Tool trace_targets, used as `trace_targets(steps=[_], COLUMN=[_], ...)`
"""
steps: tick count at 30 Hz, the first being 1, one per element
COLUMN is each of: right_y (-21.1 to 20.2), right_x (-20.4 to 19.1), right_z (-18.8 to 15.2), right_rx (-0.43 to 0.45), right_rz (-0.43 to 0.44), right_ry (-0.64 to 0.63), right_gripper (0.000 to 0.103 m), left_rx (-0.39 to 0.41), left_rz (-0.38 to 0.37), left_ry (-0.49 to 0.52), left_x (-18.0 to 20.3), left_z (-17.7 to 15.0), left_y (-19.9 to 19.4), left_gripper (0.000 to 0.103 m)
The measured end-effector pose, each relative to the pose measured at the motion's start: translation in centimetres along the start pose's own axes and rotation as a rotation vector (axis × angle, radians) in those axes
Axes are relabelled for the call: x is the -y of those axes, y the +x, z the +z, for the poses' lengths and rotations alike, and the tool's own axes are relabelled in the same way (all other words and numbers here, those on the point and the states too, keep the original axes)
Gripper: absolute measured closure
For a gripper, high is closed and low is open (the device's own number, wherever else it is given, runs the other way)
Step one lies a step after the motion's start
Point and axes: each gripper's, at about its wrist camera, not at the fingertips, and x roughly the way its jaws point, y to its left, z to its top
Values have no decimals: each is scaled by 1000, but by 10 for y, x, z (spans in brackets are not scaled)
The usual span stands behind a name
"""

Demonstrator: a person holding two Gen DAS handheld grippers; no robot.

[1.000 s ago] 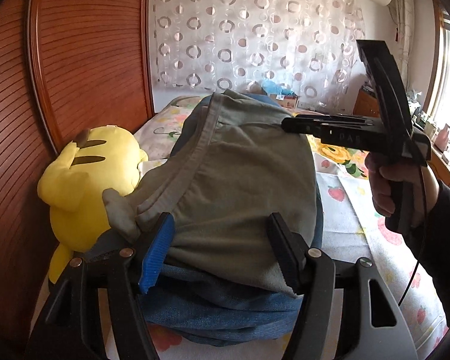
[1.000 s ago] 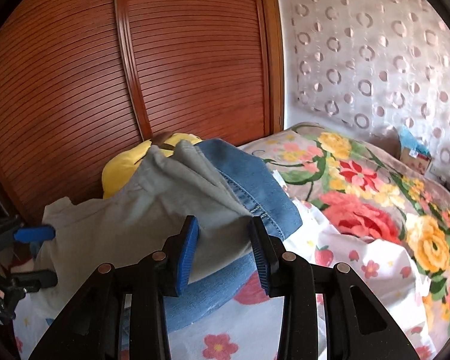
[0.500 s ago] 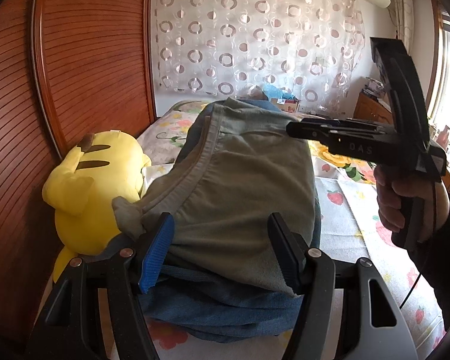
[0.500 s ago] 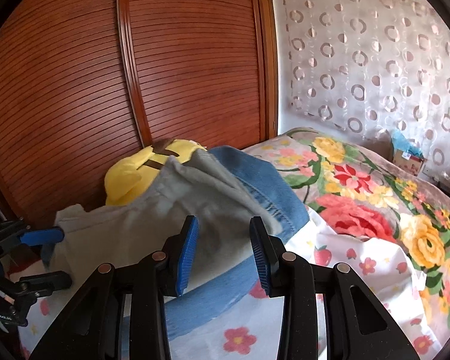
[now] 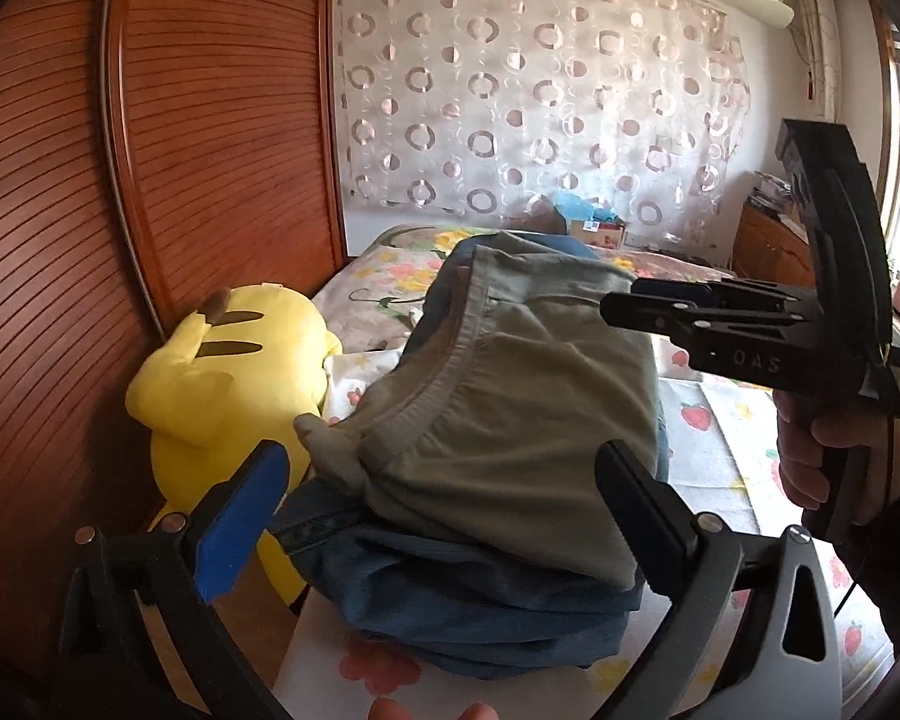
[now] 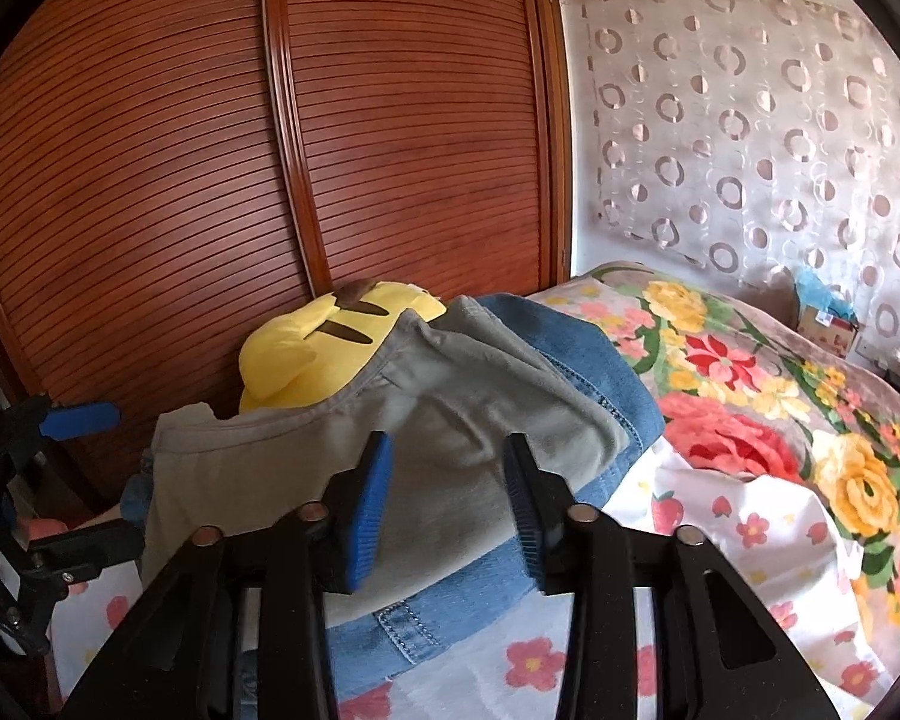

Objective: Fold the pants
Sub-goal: 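Open both grippers and press the trousers flat on the jeans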

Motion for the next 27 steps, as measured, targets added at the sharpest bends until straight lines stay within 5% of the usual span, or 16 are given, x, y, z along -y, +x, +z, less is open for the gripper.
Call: trace_targets(steps=[27], right_y=[-54], right_x=[-40], right_z=[-20], right_rx=[24], right_rz=[-95], right_ry=[45], right_gripper=[37], left_rx=[26], left_rz=[0], left_ry=[-1], left_x=[-1], left_z=[-9], left_y=[-35], left_gripper=[1])
